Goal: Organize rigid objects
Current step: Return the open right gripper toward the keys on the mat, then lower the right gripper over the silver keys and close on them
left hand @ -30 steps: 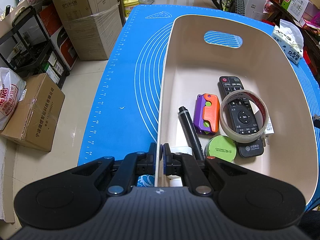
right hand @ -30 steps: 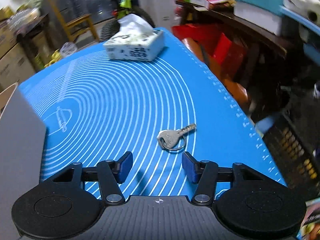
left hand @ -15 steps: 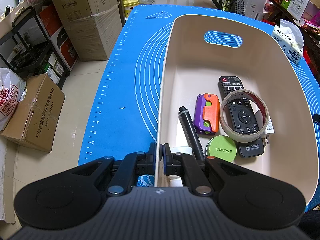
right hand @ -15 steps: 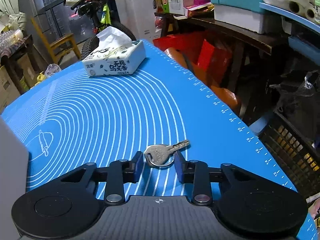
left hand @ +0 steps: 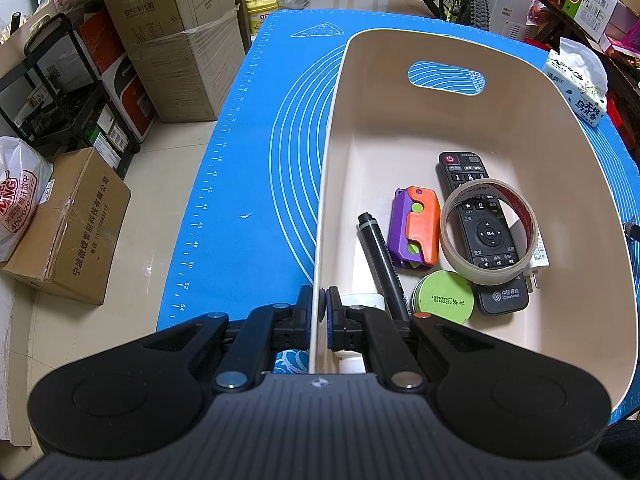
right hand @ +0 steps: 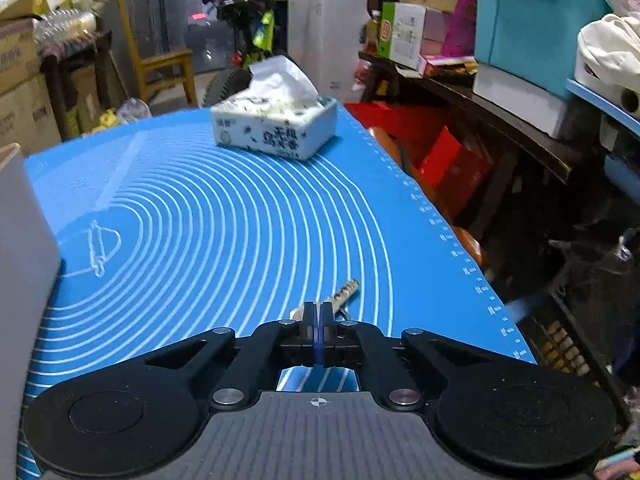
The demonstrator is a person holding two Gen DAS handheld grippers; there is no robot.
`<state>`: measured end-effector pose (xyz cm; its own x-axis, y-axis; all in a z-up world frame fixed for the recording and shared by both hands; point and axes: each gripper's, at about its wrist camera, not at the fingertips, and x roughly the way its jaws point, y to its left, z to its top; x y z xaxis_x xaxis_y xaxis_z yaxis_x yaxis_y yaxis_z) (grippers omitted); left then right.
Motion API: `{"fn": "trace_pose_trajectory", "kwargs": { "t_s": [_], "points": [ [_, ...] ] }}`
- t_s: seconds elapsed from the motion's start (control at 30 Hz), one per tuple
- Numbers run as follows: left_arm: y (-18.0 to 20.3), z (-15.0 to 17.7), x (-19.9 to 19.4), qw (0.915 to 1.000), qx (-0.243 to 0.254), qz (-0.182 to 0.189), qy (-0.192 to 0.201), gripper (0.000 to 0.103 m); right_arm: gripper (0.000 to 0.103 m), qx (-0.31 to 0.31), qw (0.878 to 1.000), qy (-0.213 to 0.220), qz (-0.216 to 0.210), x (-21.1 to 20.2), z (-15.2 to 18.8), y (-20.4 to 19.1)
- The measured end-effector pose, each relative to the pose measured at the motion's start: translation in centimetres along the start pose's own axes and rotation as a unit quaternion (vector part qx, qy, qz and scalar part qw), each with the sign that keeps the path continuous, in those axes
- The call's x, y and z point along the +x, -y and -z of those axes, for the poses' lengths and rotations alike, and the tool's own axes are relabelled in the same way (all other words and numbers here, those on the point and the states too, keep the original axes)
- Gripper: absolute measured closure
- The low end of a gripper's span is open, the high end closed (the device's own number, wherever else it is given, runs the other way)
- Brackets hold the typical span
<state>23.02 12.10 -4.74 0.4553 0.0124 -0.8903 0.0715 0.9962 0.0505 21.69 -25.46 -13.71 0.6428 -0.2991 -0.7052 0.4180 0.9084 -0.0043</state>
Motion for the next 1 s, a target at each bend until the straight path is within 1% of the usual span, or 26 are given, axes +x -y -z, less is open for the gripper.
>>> {"fn": "trace_pose_trajectory", "kwargs": {
  "t_s": [0.03, 0.07, 0.13, 0.17, 0.27, 0.33, 0.4, 0.43, 0.47, 0.53, 0.6, 0.67, 0.73, 0.8, 0.87, 0.93, 0.97, 1.0],
  "points": [
    [0.0, 0.0, 0.0, 1.0000, 0.000, 0.000, 0.000, 0.095, 0.078, 0.014, 1.000, 0.001, 0.009, -0.1, 0.0, 0.2],
    [0.0, 0.0, 0.0, 1.0000, 0.000, 0.000, 0.000, 0.095, 0.057, 0.026, 0.999, 0.001, 0.018, -0.2, 0.1, 0.4],
    [0.0, 0.0, 0.0, 1.0000, 0.000, 0.000, 0.000, 0.095, 0.041, 0.037, 0.999, 0.001, 0.030, -0.3, 0.3, 0.7],
    [0.0, 0.0, 0.0, 1.0000, 0.000, 0.000, 0.000, 0.095, 0.041, 0.042, 0.999, -0.003, 0.031, -0.2, 0.4, 0.8],
    [0.0, 0.0, 0.0, 1.0000, 0.000, 0.000, 0.000, 0.095, 0.041, 0.078, 0.997, -0.022, 0.016, 0.4, 0.6, 1.3],
    [0.0, 0.0, 0.0, 1.0000, 0.000, 0.000, 0.000, 0.095, 0.042, 0.087, 0.996, -0.019, 0.013, 0.5, 0.7, 1.0],
    [0.0, 0.0, 0.0, 1.0000, 0.000, 0.000, 0.000, 0.095, 0.046, 0.083, 0.996, -0.013, 0.015, 0.6, 0.8, 0.6],
    [0.0, 0.0, 0.0, 1.0000, 0.000, 0.000, 0.000, 0.095, 0.049, 0.082, 0.996, -0.010, 0.016, 0.7, 0.8, 0.5],
    [0.0, 0.0, 0.0, 1.0000, 0.000, 0.000, 0.000, 0.095, 0.057, 0.081, 0.997, -0.005, 0.011, 0.7, 0.8, 0.5],
    [0.0, 0.0, 0.0, 1.0000, 0.000, 0.000, 0.000, 0.095, 0.064, 0.071, 0.997, 0.000, 0.000, 0.9, 0.7, 0.2],
    [0.0, 0.0, 0.0, 1.0000, 0.000, 0.000, 0.000, 0.095, 0.064, 0.058, 0.998, 0.005, 0.008, 1.0, 0.5, -0.2],
    [0.0, 0.0, 0.0, 1.0000, 0.000, 0.000, 0.000, 0.095, 0.064, 0.060, 0.998, 0.007, 0.013, 1.1, 0.2, -0.1],
    [0.1, 0.0, 0.0, 1.0000, 0.000, 0.000, 0.000, 0.095, 0.064, 0.074, 0.997, 0.007, 0.011, 1.1, 0.1, 0.2],
    [0.1, 0.0, 0.0, 1.0000, 0.000, 0.000, 0.000, 0.095, 0.058, 0.098, 0.995, 0.004, 0.008, 1.2, 0.0, 0.7],
    [0.1, 0.0, 0.0, 1.0000, 0.000, 0.000, 0.000, 0.095, 0.057, 0.117, 0.993, 0.002, 0.005, 1.5, 0.0, 1.3],
    [0.1, 0.0, 0.0, 1.0000, 0.000, 0.000, 0.000, 0.095, 0.073, 0.113, 0.994, 0.007, 0.000, 1.5, -0.1, 1.4],
    [0.1, 0.0, 0.0, 1.0000, 0.000, 0.000, 0.000, 0.095, 0.082, 0.097, 0.995, 0.009, 0.013, 1.4, -0.2, 1.1],
    [0.1, 0.0, 0.0, 1.0000, 0.000, 0.000, 0.000, 0.095, 0.088, 0.087, 0.996, 0.009, 0.018, 1.4, -0.3, 1.0]
  ]
}}
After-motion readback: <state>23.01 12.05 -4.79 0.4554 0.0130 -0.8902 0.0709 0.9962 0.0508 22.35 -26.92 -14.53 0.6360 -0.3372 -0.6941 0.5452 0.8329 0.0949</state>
